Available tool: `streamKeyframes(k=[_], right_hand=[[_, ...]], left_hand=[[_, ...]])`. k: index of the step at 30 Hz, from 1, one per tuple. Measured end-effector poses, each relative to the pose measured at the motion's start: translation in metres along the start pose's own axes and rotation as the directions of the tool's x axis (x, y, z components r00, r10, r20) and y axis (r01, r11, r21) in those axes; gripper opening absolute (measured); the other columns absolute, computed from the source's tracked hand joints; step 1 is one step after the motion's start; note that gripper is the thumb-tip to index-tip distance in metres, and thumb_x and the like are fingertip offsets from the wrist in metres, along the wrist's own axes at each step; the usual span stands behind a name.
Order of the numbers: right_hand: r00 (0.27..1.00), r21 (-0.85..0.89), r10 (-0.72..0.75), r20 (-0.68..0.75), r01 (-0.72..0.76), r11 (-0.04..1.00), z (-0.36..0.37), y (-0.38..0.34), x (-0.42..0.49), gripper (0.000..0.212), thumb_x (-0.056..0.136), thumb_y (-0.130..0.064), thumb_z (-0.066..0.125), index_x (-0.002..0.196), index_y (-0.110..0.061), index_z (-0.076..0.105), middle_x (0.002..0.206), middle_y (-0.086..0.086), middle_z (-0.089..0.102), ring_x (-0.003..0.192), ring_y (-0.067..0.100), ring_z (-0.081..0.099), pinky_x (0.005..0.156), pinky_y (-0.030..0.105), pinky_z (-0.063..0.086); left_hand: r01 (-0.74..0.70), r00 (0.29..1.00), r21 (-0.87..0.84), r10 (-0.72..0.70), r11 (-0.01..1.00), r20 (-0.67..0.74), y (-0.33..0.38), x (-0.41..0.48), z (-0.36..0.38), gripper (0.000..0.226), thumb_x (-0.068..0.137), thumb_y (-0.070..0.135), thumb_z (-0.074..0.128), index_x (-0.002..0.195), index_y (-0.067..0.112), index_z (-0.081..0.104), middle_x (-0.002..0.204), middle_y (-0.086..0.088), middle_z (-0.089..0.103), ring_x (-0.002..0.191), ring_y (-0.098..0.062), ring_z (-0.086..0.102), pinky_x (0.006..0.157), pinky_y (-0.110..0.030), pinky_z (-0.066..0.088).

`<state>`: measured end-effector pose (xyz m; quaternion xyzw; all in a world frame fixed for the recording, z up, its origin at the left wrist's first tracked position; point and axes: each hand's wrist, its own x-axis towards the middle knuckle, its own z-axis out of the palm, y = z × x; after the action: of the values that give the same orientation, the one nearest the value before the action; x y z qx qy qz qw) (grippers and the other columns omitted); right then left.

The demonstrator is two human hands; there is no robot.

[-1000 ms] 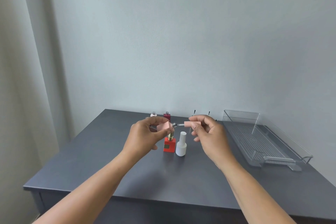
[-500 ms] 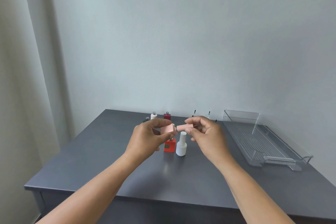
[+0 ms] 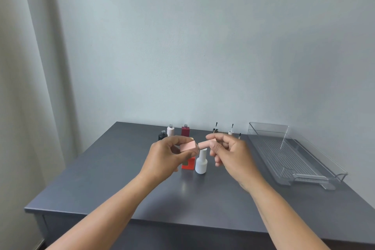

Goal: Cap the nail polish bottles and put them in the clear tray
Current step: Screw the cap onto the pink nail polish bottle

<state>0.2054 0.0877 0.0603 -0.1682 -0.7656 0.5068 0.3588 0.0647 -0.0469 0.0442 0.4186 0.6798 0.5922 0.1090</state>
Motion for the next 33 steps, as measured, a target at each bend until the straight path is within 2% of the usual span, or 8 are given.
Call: streamKeyframes(k=[3,7,11,16,22,24,30,33], right_hand=[[1.0,-0.016,0.021,0.015,-0.02,1.0,-0.003,0.001,0.0,0.017,0.095,-0.022,0.061,0.088,-0.024,0.076,0.057,-0.004,0.063,0.047,0.013,0.05,0.048,0.028,0.046],[0.997,-0.115,0.06,-0.056,-0.066,0.991,-0.003,0.002,0.001,0.044,0.088,-0.056,0.059,0.075,-0.018,0.078,0.048,0.0,0.059,0.039,0.013,0.046,0.043,0.024,0.04],[0.997,-0.225,0.062,-0.035,-0.068,0.972,-0.007,0.004,0.0,0.05,0.081,-0.074,0.051,0.076,-0.033,0.08,0.048,0.003,0.062,0.037,0.01,0.045,0.046,0.021,0.039],[0.997,-0.183,0.077,0.021,-0.072,0.98,-0.002,0.004,-0.003,0.032,0.083,-0.048,0.07,0.112,-0.034,0.066,0.072,-0.011,0.072,0.05,0.001,0.054,0.055,0.022,0.043],[0.999,-0.19,0.05,0.019,-0.045,0.981,0.005,0.01,-0.005,0.018,0.09,-0.014,0.063,0.094,-0.031,0.06,0.076,-0.01,0.073,0.048,0.004,0.052,0.053,0.025,0.044],[0.999,-0.161,0.045,0.024,-0.041,0.986,0.002,0.009,-0.004,0.002,0.093,-0.023,0.063,0.092,-0.024,0.065,0.07,-0.005,0.073,0.044,0.01,0.049,0.05,0.026,0.042],[0.999,-0.289,0.033,-0.008,-0.034,0.957,0.004,0.006,-0.003,0.054,0.084,-0.067,0.051,0.079,-0.017,0.073,0.055,0.0,0.069,0.041,0.004,0.05,0.055,0.026,0.045],[0.998,-0.319,0.054,0.033,-0.041,0.947,0.005,0.005,-0.002,0.059,0.079,-0.075,0.044,0.09,-0.027,0.076,0.059,-0.002,0.069,0.046,0.001,0.052,0.059,0.025,0.044]], left_hand=[[0.014,1.0,-0.006,-0.014,1.0,-0.003,-0.002,-0.001,0.0,0.028,0.076,0.024,0.087,0.098,0.037,0.076,0.074,0.006,0.074,0.057,-0.001,0.062,0.049,-0.02,0.052],[0.003,1.0,-0.014,-0.003,1.0,0.008,-0.003,-0.003,0.003,0.028,0.075,0.025,0.087,0.097,0.038,0.076,0.075,0.007,0.073,0.059,-0.003,0.061,0.05,-0.019,0.053],[0.008,1.0,-0.001,-0.008,1.0,0.02,-0.004,-0.003,0.003,0.027,0.076,0.025,0.086,0.091,0.044,0.074,0.073,0.013,0.072,0.057,0.0,0.061,0.05,-0.02,0.053],[0.023,0.999,0.019,-0.023,1.0,0.023,-0.009,-0.004,0.002,0.024,0.077,0.025,0.085,0.09,0.042,0.075,0.075,0.01,0.074,0.059,0.0,0.065,0.048,-0.021,0.054],[0.035,0.999,0.007,-0.035,0.999,0.004,-0.01,-0.004,0.003,0.022,0.076,0.027,0.086,0.092,0.039,0.076,0.072,0.009,0.072,0.054,-0.001,0.06,0.048,-0.022,0.054],[0.031,0.999,0.005,-0.031,1.0,0.006,-0.011,-0.004,0.002,0.023,0.076,0.026,0.086,0.09,0.04,0.076,0.073,0.007,0.073,0.055,-0.001,0.06,0.049,-0.023,0.054],[0.017,0.999,0.013,-0.018,1.0,0.047,-0.011,-0.004,-0.002,0.026,0.076,0.026,0.086,0.089,0.046,0.075,0.079,0.009,0.076,0.064,0.0,0.065,0.051,-0.024,0.056],[0.024,0.999,0.024,-0.026,0.999,0.047,-0.013,-0.003,-0.006,0.024,0.077,0.028,0.085,0.091,0.044,0.075,0.081,0.005,0.076,0.066,-0.003,0.064,0.051,-0.024,0.056]])
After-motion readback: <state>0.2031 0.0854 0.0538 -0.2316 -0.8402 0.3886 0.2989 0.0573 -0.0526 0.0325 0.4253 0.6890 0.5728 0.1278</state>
